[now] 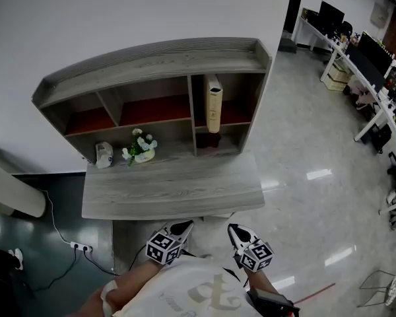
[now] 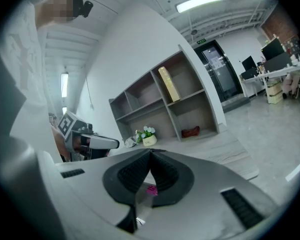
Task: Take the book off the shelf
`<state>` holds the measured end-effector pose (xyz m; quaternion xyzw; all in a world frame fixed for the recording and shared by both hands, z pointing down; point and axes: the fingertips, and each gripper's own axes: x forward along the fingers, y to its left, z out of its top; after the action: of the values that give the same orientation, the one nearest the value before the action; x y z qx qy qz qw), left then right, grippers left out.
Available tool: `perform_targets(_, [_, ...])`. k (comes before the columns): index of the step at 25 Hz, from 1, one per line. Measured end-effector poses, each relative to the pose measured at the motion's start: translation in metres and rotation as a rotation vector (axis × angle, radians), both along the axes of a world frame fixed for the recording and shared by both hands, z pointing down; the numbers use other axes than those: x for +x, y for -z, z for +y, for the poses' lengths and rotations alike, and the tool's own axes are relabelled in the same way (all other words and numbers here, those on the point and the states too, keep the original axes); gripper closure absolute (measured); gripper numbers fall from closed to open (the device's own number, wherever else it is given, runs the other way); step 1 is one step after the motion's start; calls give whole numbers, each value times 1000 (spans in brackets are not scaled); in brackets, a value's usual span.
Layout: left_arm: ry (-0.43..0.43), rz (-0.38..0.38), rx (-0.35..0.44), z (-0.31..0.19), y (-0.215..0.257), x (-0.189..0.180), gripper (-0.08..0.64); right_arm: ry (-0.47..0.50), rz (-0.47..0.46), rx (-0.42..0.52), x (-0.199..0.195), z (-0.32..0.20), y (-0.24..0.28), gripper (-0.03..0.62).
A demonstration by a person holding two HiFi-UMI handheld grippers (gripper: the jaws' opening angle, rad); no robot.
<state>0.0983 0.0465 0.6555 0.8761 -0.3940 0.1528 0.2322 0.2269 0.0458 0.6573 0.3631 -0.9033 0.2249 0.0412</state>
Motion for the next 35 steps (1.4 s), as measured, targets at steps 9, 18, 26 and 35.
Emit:
perform_targets(9, [-12,24,18,-40,1,-27,552,-62,19,20,-19,-42,10,589])
perform_targets(18, [-50,35,50,-83,7,-56,552,-144,33,24,-37,-87,16,588])
perform_targets(26, [-50,43,40,-110,0,-96,552,-204,37,31,-56,-124,19,588])
perform_targets(35, [-68,58,41,-129,-5,-131,552,-229,54,45,-82,-145,23,588])
